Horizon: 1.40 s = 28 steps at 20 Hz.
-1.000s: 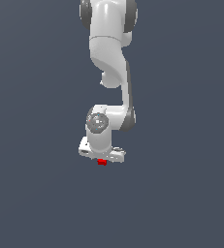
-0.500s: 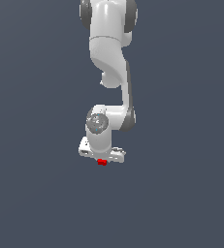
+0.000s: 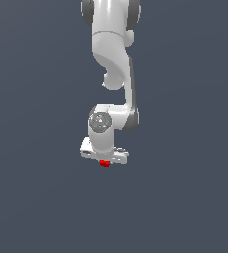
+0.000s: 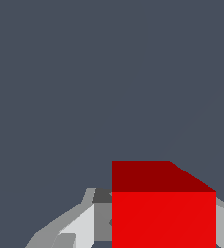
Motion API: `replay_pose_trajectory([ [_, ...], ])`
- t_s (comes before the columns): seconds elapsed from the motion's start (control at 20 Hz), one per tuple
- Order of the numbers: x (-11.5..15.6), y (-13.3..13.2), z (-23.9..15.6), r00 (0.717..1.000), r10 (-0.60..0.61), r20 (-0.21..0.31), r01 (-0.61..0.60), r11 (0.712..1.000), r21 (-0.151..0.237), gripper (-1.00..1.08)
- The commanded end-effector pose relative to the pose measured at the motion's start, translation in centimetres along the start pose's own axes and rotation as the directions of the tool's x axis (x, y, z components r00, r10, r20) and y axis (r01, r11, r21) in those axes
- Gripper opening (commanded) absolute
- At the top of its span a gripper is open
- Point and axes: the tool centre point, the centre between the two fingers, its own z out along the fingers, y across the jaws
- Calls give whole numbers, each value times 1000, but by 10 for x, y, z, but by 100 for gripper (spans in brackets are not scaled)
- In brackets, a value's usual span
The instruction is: Pick up the red cube and move it to a goal position.
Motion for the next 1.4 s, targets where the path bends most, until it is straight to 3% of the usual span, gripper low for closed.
replay_pose_trajectory([
  [0.0, -1, -3, -12, 1000, 0, -2, 0, 1000, 0, -100],
  [0.4, -10, -16, -79, 1000, 0, -2, 0, 1000, 0, -100],
  [1.35, -39, -60, -305, 1000, 1, -2, -1, 1000, -1, -100],
])
